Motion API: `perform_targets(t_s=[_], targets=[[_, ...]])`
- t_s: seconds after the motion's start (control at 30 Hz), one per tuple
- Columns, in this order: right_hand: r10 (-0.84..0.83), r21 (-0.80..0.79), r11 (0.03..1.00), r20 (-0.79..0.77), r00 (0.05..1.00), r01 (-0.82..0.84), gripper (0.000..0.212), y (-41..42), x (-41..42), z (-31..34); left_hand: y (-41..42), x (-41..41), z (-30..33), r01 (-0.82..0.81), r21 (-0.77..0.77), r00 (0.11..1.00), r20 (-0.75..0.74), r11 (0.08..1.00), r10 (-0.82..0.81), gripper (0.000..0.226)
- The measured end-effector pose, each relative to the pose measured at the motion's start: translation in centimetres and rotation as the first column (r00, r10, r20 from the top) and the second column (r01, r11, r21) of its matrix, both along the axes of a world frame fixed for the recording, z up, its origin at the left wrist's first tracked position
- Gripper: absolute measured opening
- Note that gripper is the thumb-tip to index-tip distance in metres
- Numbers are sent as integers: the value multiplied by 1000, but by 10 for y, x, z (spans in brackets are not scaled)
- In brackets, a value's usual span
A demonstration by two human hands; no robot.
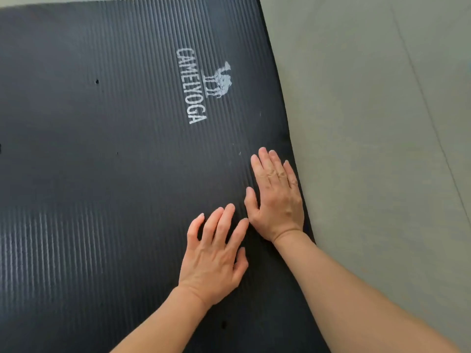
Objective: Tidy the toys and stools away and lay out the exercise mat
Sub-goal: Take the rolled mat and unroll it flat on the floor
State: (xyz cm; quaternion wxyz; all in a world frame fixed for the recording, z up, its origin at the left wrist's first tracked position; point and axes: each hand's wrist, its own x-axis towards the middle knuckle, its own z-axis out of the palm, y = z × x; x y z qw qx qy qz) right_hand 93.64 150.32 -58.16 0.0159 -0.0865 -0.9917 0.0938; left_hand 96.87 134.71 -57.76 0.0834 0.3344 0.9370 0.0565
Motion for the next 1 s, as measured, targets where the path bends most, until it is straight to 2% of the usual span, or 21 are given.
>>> perform_targets(t_s=[0.1, 0.3, 0.43, 0.6, 0.7, 0.8, 1.0], targets=[[5, 23, 1000, 20, 1000, -5, 59, 3, -11, 1, 15, -32, 3, -157, 20, 987, 38, 987, 156, 46], [39, 33, 999, 137, 990, -43, 67, 7, -16, 3, 40, -133, 3, -381, -63, 923, 23, 922, 383, 61], [40, 37, 998, 192, 981, -48, 72, 8, -18, 3, 48, -218, -2, -344, -122, 936, 30, 931, 350, 68], [85, 43, 994, 202, 976, -96, 74, 9, -24, 2, 50, -228, -5, -369, -77, 929, 9, 926, 371, 64], [59, 47, 997, 142, 988, -66, 71, 16, -82, 1, 50, -228, -5, -365, -35, 931, 4, 930, 366, 65], [-23, 48, 999, 109, 994, 18, 67, 26, -181, -3, 50, -228, -6, -365, -18, 931, 5, 931, 366, 65], [-13, 110, 994, 260, 966, -16, 75, 36, -303, 2, 47, -229, -5, -376, -6, 926, 23, 927, 376, 66]])
